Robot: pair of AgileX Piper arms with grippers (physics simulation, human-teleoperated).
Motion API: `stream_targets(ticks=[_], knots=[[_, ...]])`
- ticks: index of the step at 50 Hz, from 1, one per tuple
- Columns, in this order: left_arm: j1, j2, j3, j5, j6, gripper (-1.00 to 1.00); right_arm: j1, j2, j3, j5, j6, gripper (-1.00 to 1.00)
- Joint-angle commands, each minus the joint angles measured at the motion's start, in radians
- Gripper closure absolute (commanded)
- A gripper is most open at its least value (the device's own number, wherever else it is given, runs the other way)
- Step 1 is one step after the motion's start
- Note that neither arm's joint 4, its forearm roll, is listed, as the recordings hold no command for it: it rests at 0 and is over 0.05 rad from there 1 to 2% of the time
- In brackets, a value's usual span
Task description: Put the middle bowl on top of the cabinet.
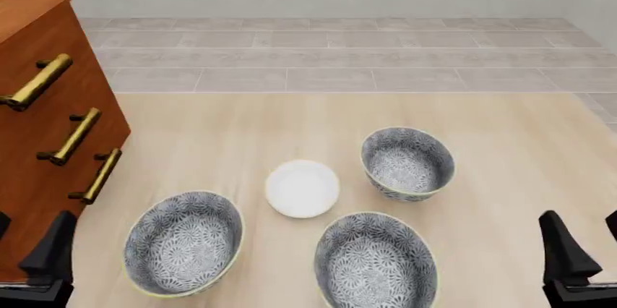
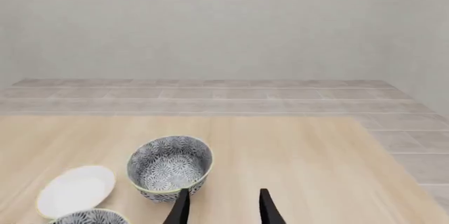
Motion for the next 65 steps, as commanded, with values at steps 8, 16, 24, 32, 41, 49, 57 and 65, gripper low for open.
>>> stream_targets(ticks=[8,16,24,32,41,49,57,65], knots=[[-0.006,0.033,-0.003,-0.019,0.005,-1.0,0.01,0.036,-0.003,-0.025,0.007,-1.0],[-0.018,0.064,-0.023,-0.027,0.01,-1.0,0.011,0.042,-0.003,-0.031,0.015,-1.0],[-0.045,0.109,-0.071,-0.018,0.021,-1.0,0.011,0.046,-0.001,-0.037,0.022,-1.0],[-0.068,0.181,-0.108,-0.038,0.051,-1.0,0.011,0.041,0.0,-0.033,0.028,-1.0],[-0.092,0.248,-0.147,-0.049,0.054,-1.0,0.017,0.049,0.0,-0.038,0.025,-1.0],[-0.106,0.297,-0.166,-0.059,0.071,-1.0,0.015,0.048,0.0,-0.037,0.027,-1.0],[-0.11,0.336,-0.224,-0.003,0.06,-1.0,0.019,0.044,0.001,-0.032,0.025,-1.0],[-0.099,0.375,-0.287,0.05,0.056,-1.0,0.025,0.061,0.0,-0.048,0.017,-1.0]])
